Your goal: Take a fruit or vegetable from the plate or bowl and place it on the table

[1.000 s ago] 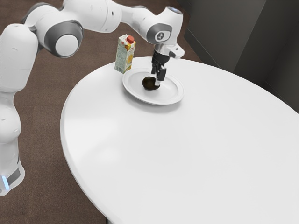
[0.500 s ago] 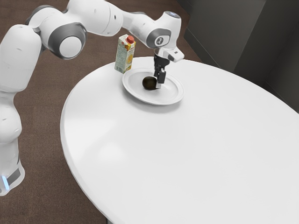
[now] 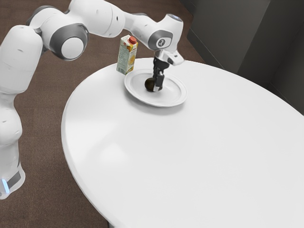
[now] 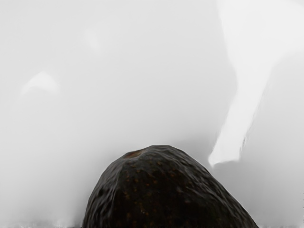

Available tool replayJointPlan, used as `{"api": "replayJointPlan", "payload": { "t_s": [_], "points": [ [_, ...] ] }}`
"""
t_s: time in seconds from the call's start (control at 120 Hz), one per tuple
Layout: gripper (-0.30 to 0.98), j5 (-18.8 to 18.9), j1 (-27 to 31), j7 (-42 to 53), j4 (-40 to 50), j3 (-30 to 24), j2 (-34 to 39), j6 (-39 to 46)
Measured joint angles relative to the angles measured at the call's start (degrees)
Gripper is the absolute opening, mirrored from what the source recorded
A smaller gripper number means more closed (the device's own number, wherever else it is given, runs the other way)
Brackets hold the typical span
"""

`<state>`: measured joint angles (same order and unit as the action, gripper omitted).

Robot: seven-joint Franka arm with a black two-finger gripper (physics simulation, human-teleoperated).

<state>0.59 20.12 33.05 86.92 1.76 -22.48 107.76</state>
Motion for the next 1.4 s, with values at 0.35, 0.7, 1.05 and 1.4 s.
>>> {"api": "replayJointPlan", "payload": {
  "t_s": [0.35, 0.7, 1.05, 1.4],
  "points": [
    [0.3, 1.0, -0.5, 0.3, -0.5, -0.2, 0.8, -2.2],
    [0.31, 1.0, -7.7, -0.5, -2.9, -5.4, 7.6, -6.0],
    [0.32, 2.4, -15.9, -2.1, -4.6, -10.9, 6.0, -5.0],
    [0.62, 2.2, -18.3, -4.4, -4.6, -10.6, 4.5, -3.6]
  ]
}}
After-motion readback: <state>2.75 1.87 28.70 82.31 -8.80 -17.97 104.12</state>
